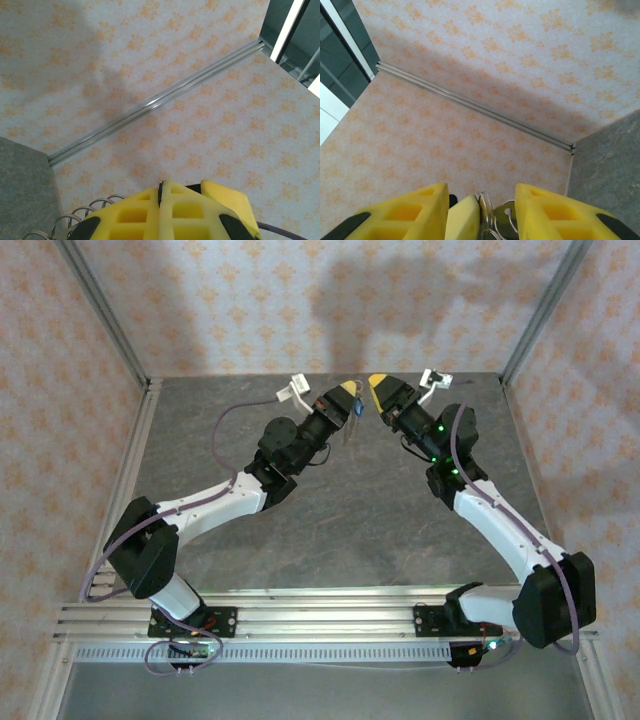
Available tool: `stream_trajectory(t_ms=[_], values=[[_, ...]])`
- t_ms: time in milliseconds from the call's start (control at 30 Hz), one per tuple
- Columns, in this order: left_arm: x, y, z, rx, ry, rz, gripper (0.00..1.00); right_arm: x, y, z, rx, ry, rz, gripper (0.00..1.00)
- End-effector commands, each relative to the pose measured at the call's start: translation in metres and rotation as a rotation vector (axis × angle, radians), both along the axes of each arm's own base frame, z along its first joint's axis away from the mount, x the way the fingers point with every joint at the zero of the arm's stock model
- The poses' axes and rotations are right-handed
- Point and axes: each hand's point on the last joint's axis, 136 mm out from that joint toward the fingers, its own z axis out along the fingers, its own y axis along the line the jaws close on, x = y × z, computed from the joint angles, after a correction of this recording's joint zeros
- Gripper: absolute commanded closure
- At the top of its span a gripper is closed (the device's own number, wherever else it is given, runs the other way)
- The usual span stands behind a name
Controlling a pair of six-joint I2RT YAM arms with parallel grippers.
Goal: Put the keys on the keyring
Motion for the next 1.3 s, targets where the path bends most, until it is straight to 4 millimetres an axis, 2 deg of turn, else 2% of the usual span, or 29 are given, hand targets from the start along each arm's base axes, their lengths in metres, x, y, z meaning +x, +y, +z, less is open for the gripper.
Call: stream_trajectory(t_ms=[0,333,667,1267], values=[[-0.01,0.012,0.025,-0.069,-0.054,0.019,1.0,-0.003,0.003,0.028,0.027,-0.083,-0.002,0.61],[-0.011,0.013,0.026,-0.071,-0.055,0.017,1.0,-0.002,0.015,0.024,0.02,-0.076,0.025,0.64],[-0.01,0.013,0.025,-0.066,-0.054,0.02,1.0,-0.002,0.023,0.017,0.01,-0.062,0.054,0.77],[-0.008,0.011,0.021,-0.064,-0.046,0.018,1.0,-0.006,0.03,0.016,-0.001,-0.066,0.098,0.9]])
